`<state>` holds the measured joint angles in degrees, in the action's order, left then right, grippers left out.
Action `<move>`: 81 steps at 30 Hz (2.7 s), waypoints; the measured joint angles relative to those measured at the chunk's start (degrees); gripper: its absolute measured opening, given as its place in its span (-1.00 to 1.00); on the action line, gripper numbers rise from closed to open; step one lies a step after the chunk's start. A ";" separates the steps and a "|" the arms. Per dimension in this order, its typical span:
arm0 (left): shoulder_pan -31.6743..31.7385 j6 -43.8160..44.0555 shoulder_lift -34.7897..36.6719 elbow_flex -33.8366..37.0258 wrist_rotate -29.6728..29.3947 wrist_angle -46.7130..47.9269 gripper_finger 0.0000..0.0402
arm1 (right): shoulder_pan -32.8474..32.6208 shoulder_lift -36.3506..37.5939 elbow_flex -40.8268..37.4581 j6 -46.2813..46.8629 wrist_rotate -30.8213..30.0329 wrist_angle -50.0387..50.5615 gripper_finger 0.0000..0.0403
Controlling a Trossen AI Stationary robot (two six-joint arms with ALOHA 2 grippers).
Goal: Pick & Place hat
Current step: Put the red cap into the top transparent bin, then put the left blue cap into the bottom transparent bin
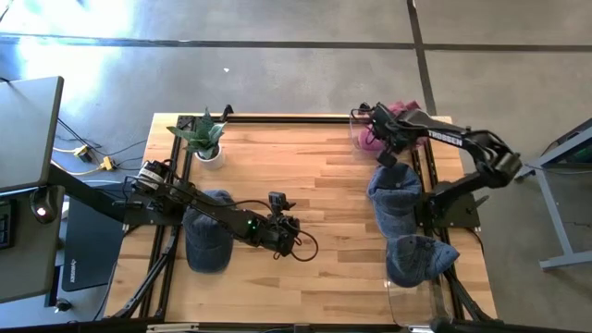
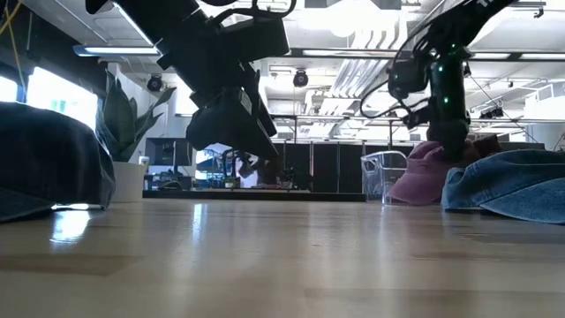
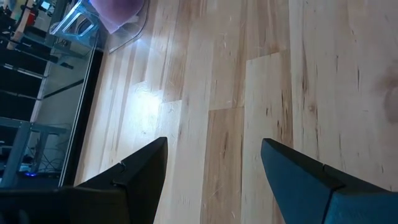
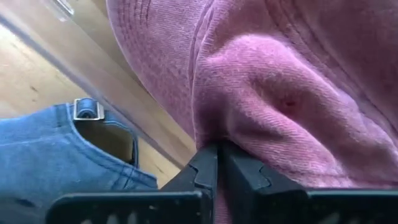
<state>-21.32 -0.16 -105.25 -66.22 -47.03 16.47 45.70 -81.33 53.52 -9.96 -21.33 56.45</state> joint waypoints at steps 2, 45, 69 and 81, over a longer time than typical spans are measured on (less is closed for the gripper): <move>0.00 0.00 0.00 0.00 0.00 -0.02 0.26 | -0.40 0.56 0.77 0.67 0.24 1.47 -0.89; 2.58 -0.01 0.00 1.64 2.56 -2.60 0.26 | 10.89 3.64 11.03 -2.01 -11.59 -16.33 -0.99; -3.14 31.79 1.44 -24.94 30.87 71.28 0.26 | -45.13 24.97 -33.03 17.24 18.16 -70.61 -0.98; -2.28 39.33 12.87 -12.18 33.39 73.66 0.26 | -45.84 25.08 -33.90 17.48 18.72 -70.58 -0.99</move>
<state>-23.60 39.17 -92.39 -78.40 -13.64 90.13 -0.14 -56.25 19.62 7.53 -2.61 -14.13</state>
